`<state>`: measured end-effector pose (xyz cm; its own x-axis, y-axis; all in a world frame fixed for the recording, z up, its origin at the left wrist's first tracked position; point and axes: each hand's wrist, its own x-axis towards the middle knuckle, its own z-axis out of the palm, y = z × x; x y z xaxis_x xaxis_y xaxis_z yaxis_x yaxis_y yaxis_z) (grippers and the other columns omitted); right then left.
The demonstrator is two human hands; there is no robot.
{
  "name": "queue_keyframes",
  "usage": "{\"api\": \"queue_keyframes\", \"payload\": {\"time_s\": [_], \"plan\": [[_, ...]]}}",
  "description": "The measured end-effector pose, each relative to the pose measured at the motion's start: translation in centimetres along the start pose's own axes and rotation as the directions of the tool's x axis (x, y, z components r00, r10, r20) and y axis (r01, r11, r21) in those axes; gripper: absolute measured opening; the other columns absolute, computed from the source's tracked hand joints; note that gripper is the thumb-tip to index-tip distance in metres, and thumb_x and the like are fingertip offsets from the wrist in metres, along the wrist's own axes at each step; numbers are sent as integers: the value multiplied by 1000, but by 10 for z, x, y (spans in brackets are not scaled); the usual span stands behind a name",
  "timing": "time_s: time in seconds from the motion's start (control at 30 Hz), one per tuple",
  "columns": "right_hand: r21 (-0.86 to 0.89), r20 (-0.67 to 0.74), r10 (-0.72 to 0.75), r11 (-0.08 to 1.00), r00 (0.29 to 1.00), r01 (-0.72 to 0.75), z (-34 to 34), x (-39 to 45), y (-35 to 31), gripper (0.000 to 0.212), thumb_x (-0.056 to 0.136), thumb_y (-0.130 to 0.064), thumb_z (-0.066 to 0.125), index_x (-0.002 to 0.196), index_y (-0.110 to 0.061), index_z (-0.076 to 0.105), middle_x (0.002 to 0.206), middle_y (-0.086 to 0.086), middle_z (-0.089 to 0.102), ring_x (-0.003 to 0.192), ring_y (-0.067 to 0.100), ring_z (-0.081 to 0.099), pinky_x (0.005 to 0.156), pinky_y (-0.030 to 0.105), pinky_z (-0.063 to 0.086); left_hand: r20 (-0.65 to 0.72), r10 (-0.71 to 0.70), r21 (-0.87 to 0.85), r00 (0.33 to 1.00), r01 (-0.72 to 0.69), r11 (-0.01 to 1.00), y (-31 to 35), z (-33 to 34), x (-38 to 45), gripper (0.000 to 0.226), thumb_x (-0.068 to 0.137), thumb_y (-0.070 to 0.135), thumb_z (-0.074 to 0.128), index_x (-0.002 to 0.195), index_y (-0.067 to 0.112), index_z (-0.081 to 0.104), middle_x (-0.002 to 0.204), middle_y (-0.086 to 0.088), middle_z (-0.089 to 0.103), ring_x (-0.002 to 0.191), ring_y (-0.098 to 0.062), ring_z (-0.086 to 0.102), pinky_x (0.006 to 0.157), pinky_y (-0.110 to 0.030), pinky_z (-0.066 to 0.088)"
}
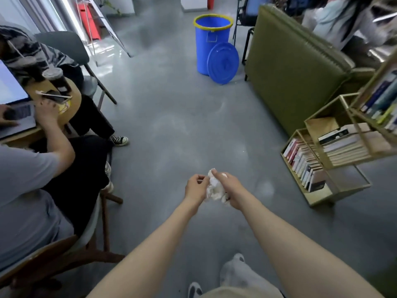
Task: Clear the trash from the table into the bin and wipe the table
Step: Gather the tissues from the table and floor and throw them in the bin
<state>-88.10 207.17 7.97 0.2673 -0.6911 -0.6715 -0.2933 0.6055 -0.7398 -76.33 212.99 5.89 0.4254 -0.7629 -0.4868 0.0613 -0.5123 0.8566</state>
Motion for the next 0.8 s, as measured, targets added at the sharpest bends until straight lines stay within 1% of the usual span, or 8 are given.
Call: {"api": "queue_keyframes", "payload": {"time_s": [0.07, 0.2, 0.37, 0.47, 0.57, 0.63, 0.7, 0.8], "plan": [[15, 5, 17, 1000, 1000, -18, -6, 23, -11, 52, 86, -59, 66, 110, -12, 65, 68, 5, 66, 39, 15, 51, 41, 16, 27, 10, -17, 5, 1000, 17, 1000, 10, 8, 25, 27, 94, 40, 61, 94, 13, 65, 90, -4, 71, 76, -19, 65, 63, -28, 49], [27, 6, 20, 999, 1000, -20, -28, 72, -41, 53, 88, -56, 66, 111, -9, 64, 74, 9, 66, 43, 18, 50, 42, 17, 26, 5, -29, 51, 1000, 28, 998, 34, 28, 78, 25, 95, 37, 59, 97, 13, 66, 90, -1, 72, 73, -13, 64, 55, -22, 46], [8, 19, 2, 1000, 1000, -3, -68, 137, -92, 57, 87, -57, 66, 115, -8, 62, 79, 10, 64, 41, 16, 49, 39, 16, 28, -30, -45, 38, 999, 46, 998, 77, 60, 141, 19, 96, 32, 58, 95, 15, 65, 89, -3, 70, 71, -17, 62, 48, -21, 44], [-6, 13, 4, 1000, 1000, -4, -98, 180, -135, 57, 85, -57, 68, 115, -9, 62, 84, 9, 65, 42, 16, 53, 39, 16, 30, -46, -49, 33, 998, 50, 998, 113, 86, 184, 22, 95, 33, 58, 98, 13, 65, 90, -4, 69, 71, -17, 62, 46, -21, 44], [-1, 25, -8, 1000, 1000, 8, -124, 219, -177, 57, 86, -57, 68, 116, -9, 62, 89, 10, 67, 50, 19, 56, 43, 18, 32, -57, -37, 34, 998, 39, 999, 149, 108, 225, 27, 95, 38, 59, 101, 12, 65, 89, -2, 68, 74, -18, 62, 53, -24, 47], [12, 18, -25, 1000, 1000, 25, -137, 240, -196, 55, 88, -51, 69, 117, -6, 62, 93, 11, 66, 61, 23, 59, 52, 23, 39, -67, -26, 33, 997, 29, 999, 166, 118, 246, 25, 95, 37, 59, 99, 12, 65, 87, -1, 66, 71, -17, 60, 57, -27, 47], [26, 27, -27, 999, 999, 27, -146, 263, -213, 54, 89, -44, 70, 118, 0, 60, 90, 12, 65, 68, 25, 59, 61, 30, 37, -65, -16, 32, 998, 18, 999, 182, 129, 269, 21, 96, 34, 59, 97, 13, 63, 86, -2, 66, 68, -15, 59, 55, -26, 47], [33, 50, -11, 999, 999, 10, -154, 293, -234, 54, 90, -42, 70, 119, 2, 58, 86, 13, 65, 68, 25, 58, 58, 29, 33, -18, -29, 18, 999, 29, 999, 203, 141, 300, 20, 99, 35, 56, 94, 16, 60, 88, -2, 67, 68, -14, 61, 53, -24, 49]]}}
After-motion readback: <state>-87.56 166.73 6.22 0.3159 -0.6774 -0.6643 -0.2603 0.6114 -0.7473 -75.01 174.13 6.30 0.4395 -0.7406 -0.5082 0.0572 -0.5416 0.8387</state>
